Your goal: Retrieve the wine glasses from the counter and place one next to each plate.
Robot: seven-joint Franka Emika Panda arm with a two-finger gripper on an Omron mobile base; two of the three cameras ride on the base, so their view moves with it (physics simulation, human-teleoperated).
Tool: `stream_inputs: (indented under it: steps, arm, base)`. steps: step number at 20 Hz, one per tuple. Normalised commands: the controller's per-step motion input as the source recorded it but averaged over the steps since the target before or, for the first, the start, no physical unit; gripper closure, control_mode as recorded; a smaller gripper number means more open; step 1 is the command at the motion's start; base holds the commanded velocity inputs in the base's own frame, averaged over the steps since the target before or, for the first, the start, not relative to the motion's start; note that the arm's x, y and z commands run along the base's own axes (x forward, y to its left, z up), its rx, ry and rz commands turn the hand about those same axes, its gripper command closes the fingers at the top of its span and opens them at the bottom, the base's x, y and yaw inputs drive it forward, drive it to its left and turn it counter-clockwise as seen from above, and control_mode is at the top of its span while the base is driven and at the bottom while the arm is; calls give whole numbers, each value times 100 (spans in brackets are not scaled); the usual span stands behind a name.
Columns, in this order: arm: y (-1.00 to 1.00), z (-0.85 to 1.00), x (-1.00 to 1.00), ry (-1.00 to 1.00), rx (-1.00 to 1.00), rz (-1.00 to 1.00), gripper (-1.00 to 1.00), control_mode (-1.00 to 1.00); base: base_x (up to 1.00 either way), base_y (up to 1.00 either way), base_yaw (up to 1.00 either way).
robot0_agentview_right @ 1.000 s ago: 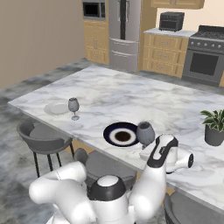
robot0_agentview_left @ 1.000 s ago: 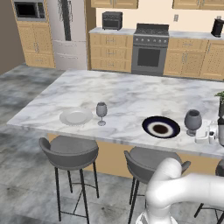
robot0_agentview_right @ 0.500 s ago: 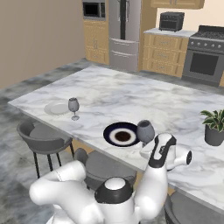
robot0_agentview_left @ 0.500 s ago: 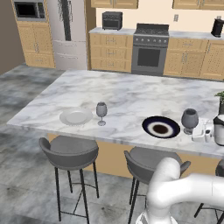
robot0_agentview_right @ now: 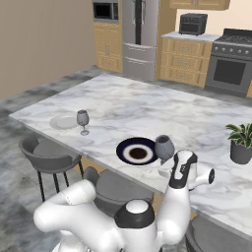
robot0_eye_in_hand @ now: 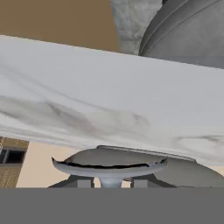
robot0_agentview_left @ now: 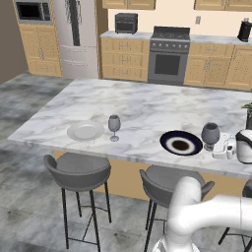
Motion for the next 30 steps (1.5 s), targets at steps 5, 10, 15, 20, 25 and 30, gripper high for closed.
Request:
stream_inputs:
  steps: [5, 10, 15, 20, 25, 30]
  arm:
    - [-1, -32, 15, 0, 0, 0, 100, -100]
    - [-13, -30, 4, 0, 0, 0, 100, -100]
    - [-21, -30, 0, 0, 0, 0, -100, -100]
    - [-28, -26, 0, 2, 0, 0, -100, -100]
    - [-37, -12, -1, 3, 0, 0, -100, -100]
    - [-25, 0, -4, 0, 0, 0, -100, -100]
  base:
    - [0, 0, 0]
    - [0, 0, 0]
    - [0, 0, 0]
    - [0, 0, 0]
    - [0, 0, 0]
    - [0, 0, 0]
